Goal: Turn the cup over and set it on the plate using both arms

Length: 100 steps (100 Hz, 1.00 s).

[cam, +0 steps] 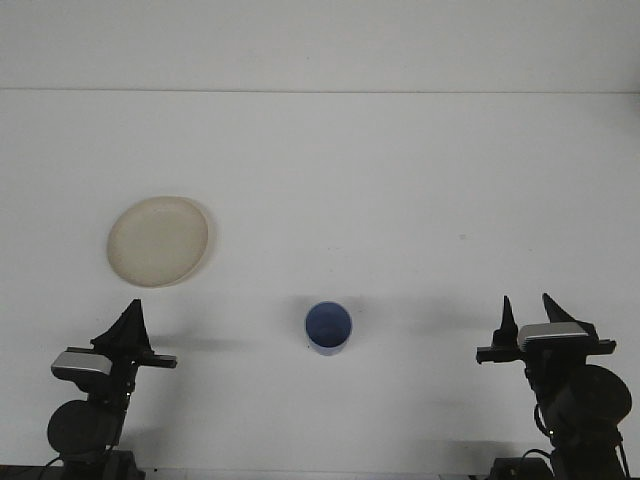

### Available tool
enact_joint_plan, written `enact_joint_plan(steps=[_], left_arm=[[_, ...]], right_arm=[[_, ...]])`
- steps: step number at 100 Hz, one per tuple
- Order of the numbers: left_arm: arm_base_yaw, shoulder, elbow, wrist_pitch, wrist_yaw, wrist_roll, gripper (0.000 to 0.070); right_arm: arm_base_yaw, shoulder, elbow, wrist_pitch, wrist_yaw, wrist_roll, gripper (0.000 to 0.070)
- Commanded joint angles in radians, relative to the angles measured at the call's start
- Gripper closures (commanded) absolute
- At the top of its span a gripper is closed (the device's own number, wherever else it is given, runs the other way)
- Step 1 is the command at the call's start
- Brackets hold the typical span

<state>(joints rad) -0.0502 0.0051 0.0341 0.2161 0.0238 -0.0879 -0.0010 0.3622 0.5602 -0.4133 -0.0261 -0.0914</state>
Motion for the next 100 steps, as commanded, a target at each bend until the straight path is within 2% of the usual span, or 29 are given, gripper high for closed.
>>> enact_joint_plan(steps=[1, 49, 70, 83, 100], left_arm=[[0.0, -0.001, -0.019, 0.01, -0.005, 0.012, 0.0689], [0.0, 0.0, 0.038, -0.006, -0.006, 0.021, 0.0689], [0.0, 0.081, 0.266, -0.23, -0.006, 0.01, 0.0689], [0.0, 0.241, 0.473, -0.409, -0.006, -0.016, 0.0688], [0.0, 0.49, 0.764, -0.663, -0.005, 0.009, 0.0689]], right_arm=[[0.002, 0.005, 0.01, 0.013, 0.0, -0.01, 0.0313], [0.002, 0.005, 0.01, 0.016, 0.0, -0.01, 0.0313], [0.002, 0.005, 0.01, 0.016, 0.0, -0.01, 0.0313], [0.002, 0.005, 0.01, 0.016, 0.0, -0.01, 0.0313], [0.002, 0.005, 0.01, 0.016, 0.0, -0.01, 0.0313]])
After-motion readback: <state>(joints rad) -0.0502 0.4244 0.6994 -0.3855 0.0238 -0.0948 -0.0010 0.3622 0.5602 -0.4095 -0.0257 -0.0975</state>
